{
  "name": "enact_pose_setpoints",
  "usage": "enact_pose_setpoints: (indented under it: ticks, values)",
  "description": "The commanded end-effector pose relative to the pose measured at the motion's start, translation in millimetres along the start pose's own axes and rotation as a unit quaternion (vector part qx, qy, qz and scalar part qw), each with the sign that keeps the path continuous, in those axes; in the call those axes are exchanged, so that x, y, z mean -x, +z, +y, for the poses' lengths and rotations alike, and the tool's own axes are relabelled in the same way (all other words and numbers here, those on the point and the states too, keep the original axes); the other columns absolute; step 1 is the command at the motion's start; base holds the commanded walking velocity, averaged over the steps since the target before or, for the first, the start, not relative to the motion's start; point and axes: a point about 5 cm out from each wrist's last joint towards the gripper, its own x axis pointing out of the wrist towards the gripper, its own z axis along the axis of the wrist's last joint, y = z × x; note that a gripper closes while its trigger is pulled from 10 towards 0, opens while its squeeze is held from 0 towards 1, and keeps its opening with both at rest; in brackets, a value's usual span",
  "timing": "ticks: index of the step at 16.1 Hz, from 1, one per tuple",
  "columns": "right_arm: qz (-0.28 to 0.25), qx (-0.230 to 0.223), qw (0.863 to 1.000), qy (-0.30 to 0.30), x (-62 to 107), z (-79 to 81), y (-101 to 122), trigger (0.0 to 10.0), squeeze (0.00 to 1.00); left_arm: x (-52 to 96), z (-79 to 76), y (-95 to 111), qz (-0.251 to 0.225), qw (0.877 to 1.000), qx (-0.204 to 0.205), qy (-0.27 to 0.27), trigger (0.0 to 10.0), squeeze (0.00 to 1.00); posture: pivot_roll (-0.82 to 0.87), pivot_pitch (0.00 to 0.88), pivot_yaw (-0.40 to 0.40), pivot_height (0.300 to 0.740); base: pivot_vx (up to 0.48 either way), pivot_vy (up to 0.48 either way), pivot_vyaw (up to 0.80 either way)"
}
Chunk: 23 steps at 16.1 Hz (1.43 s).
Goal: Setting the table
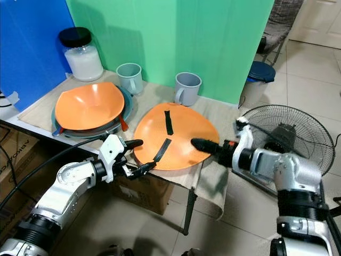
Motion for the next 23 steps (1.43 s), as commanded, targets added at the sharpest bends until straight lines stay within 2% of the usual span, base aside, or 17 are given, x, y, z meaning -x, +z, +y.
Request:
enact_pose_setpoints:
  ticks: [1,3,4,5,13,23]
  values:
    - [-0.019,0.013,1.000,-0.001,3.9,2.9,11.8,2.7,0.00,1.4,-1.2,-6.2,0.018,1.000,0.001,-0.004,10.0,0.00,-0.10,0.043,0.047,0.740,0.000,0.000,0.00]
    - [-0.022,0.016,1.000,0.001,4.3,4.1,13.9,2.3,0.00,1.5,-1.0,-6.1,0.017,1.000,0.001,-0.003,10.0,0.00,-0.10,0.043,0.047,0.740,0.000,0.000,0.00]
    - [-0.024,0.015,1.000,0.003,4.1,4.8,15.0,0.9,0.00,1.4,-1.0,-6.1,0.017,1.000,0.001,-0.003,10.0,0.00,-0.10,0.043,0.047,0.740,0.000,0.000,0.00]
    - [-0.023,0.014,1.000,0.007,3.2,5.9,14.9,0.0,0.00,1.3,-1.0,-6.1,0.017,1.000,0.000,-0.003,10.0,0.00,-0.10,0.043,0.047,0.740,0.000,0.000,0.00]
    - [-0.003,0.003,1.000,0.017,-12.3,10.1,-8.5,0.0,0.00,-0.2,-1.8,-5.8,0.015,1.000,0.001,-0.005,10.0,0.00,-0.10,0.041,0.045,0.740,0.000,0.000,0.00]
    - [-0.022,-0.023,1.000,0.005,-13.7,5.6,-13.9,0.0,0.00,-1.1,-2.0,-2.9,0.009,1.000,-0.004,-0.003,10.0,0.00,-0.10,0.038,0.047,0.740,0.000,0.000,0.00]
